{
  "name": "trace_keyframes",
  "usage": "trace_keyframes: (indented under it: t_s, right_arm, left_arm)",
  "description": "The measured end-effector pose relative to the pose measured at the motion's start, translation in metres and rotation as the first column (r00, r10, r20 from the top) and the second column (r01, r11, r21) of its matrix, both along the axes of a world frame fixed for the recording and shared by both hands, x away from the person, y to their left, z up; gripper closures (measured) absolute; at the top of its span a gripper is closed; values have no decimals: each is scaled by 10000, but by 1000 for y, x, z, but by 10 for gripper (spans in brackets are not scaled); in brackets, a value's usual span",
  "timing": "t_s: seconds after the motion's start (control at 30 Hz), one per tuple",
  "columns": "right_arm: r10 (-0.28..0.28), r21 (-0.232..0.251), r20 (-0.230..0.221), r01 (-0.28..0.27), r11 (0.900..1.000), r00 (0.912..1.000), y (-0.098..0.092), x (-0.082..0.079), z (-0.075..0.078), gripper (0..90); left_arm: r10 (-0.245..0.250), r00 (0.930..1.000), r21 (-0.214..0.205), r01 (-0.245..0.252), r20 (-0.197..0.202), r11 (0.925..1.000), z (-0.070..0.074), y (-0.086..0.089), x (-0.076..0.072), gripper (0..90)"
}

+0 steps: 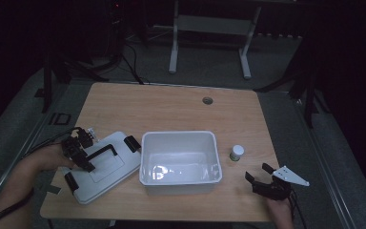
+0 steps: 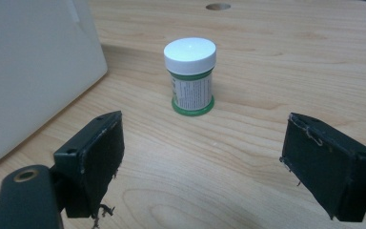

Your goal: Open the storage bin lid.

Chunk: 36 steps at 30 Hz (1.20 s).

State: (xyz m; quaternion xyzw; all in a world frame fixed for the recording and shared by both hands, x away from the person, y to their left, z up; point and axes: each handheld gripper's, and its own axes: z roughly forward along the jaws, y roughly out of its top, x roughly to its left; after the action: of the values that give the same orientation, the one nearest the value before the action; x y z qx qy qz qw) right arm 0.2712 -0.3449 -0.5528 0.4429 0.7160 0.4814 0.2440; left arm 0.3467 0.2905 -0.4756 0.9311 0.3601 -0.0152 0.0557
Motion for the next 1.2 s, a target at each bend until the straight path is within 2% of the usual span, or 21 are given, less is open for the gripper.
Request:
trace_keyframes:
  t_s: [0.13, 0.3, 0.33, 0.43, 0.53, 0.67, 0.77, 0.83, 0.87, 0.9, 0.93, 0.97, 1.0, 1.03, 1.1, 1.13, 1.17, 1.2]
  right_arm:
    - [48, -286, -398, -59, 9996, 9992, 1, 3, 1, 131]
    - [0, -743, -1308, -98, 9972, 9914, 0, 6, 5, 127]
    - [0, -743, -1308, -98, 9972, 9914, 0, 6, 5, 127]
    - [-380, -1323, -1946, 121, 9911, 9802, -1, 9, 11, 127]
    - [-369, -1656, -2339, -24, 9862, 9715, -1, 12, 17, 127]
    - [-347, -2301, -3149, -408, 9723, 9485, 1, 19, 24, 126]
    - [-485, -2887, -3694, -650, 9552, 9280, 5, 24, 28, 128]
    - [-539, -3024, -3970, -752, 9502, 9163, 5, 27, 30, 127]
    - [-608, -3098, -4246, -819, 9473, 9033, 6, 29, 30, 128]
    - [-660, -3162, -4414, -863, 9447, 8949, 6, 30, 30, 128]
    - [-660, -3162, -4414, -863, 9447, 8949, 6, 30, 30, 128]
    - [-753, -3232, -4651, -900, 9420, 8820, 6, 31, 31, 128]
    - [-817, -3397, -5102, -1133, 9337, 8562, 8, 33, 33, 128]
    - [-829, -3607, -5162, -1286, 9237, 8525, 9, 34, 34, 128]
    - [-902, -3836, -5331, -1453, 9120, 8412, 11, 36, 36, 128]
    - [-902, -3836, -5331, -1453, 9120, 8412, 11, 36, 36, 128]
    - [-968, -3985, -5359, -1502, 9048, 8387, 12, 38, 38, 128]
    - [-1012, -4203, -5478, -1686, 8916, 8305, 13, 41, 39, 128]
  left_arm:
    - [17, 10000, 125, -16, -72, 9999, -1, 1, -2, 313]
    - [106, 9999, 51, -106, -94, 9999, 0, 3, -2, 313]
    - [106, 9999, 51, -106, -94, 9999, 0, 3, -2, 313]
    - [96, 9998, 15, -95, -162, 10000, 0, 4, -2, 313]
    - [108, 9998, 21, -108, -176, 9999, -1, 4, -3, 313]
    - [137, 9998, 88, -136, -152, 9999, 0, 6, -4, 313]
    - [45, 9998, 155, -42, -187, 9999, 3, 6, -6, 313]
    - [25, 9998, 73, -24, -176, 10000, 7, 7, -6, 313]
    - [20, 9999, 63, -19, -140, 10000, 8, 7, -6, 313]
    - [45, 9999, 24, -45, -146, 10000, 9, 7, -6, 313]
    - [45, 9999, 24, -45, -146, 10000, 9, 7, -6, 313]
    - [45, 9999, 24, -45, -146, 10000, 9, 7, -6, 313]
    - [9, 9999, 12, -9, -146, 10000, 12, 7, -7, 313]
    - [-2, 9999, 21, 2, -127, 10000, 13, 6, -7, 313]
    - [-13, 9999, -31, 12, -172, 10000, 13, 6, -8, 313]
    - [-13, 9999, -31, 12, -172, 10000, 13, 6, -8, 313]
    - [-123, 9997, -71, 121, -221, 9999, 12, 6, -9, 313]
    - [-161, 9993, -174, 155, -340, 9997, 11, 6, -10, 313]
